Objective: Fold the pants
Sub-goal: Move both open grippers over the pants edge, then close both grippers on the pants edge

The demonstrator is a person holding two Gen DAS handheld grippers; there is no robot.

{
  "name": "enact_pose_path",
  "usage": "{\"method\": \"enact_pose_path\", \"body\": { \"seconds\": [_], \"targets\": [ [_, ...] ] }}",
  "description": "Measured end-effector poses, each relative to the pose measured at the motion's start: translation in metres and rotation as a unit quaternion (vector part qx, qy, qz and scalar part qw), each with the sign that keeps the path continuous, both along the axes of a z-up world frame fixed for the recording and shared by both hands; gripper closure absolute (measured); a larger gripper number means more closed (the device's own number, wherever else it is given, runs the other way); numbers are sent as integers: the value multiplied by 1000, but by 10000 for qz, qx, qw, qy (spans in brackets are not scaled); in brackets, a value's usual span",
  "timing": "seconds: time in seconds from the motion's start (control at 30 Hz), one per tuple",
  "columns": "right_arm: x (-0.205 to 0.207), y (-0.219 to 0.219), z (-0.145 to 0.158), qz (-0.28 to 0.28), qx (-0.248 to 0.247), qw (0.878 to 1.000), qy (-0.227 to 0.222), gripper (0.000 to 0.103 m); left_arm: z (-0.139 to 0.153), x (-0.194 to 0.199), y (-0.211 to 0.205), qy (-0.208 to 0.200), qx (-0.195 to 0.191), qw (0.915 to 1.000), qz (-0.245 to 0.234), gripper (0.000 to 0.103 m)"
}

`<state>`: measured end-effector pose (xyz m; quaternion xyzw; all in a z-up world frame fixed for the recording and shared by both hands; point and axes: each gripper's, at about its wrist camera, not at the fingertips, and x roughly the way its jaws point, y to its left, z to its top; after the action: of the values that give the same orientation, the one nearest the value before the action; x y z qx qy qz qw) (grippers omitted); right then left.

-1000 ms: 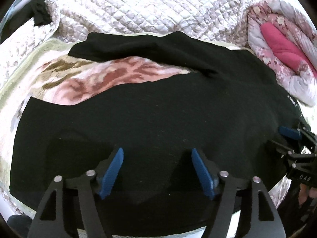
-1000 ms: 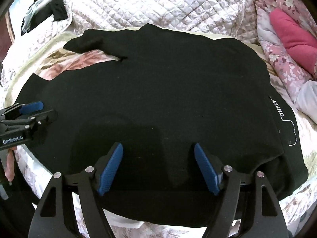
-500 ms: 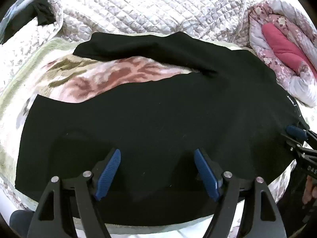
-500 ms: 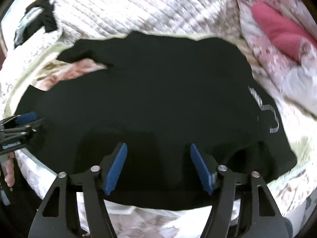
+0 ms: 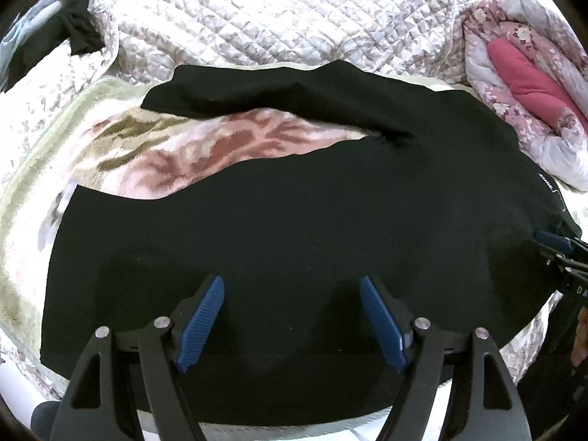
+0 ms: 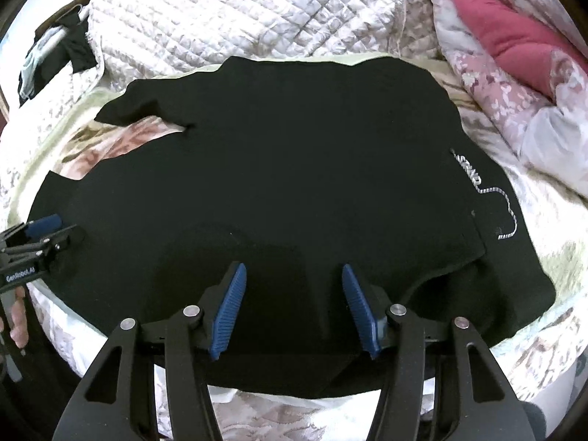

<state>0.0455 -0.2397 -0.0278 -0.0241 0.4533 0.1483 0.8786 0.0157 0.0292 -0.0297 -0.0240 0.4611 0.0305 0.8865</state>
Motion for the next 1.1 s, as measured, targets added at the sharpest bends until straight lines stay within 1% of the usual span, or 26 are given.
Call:
{"method": "enact_pose_path", "body": {
  "seconds": [0.17,0.27,0.37,0.43,0.6,0.87,1.03,1.1],
  "targets": [
    [10,2,4,5,-1,10000,-87,48,-1,9,16,-24,83,9998,187,24],
    [18,3,-3,11,-56,9999,102,48,-5,15,26,39,135,9995,297,24],
    [19,5,6,59,-4,10000,-16,48,-4,18,32,66,97,9993,345,24],
    [20,8,10,89,6,9999,-60,48,1,18,32,0,129,9994,328,24],
    [28,14,17,219,70,9997,-105,48,12,22,30,-96,-3,9996,259,24],
    [50,25,23,494,112,9987,-87,48,26,44,24,-229,14,9997,34,24],
    [78,27,30,710,197,9973,-31,47,33,64,24,-294,0,9995,-101,24],
    [96,27,33,769,206,9968,-15,42,36,75,25,-318,21,9994,-166,24]
  ]
}}
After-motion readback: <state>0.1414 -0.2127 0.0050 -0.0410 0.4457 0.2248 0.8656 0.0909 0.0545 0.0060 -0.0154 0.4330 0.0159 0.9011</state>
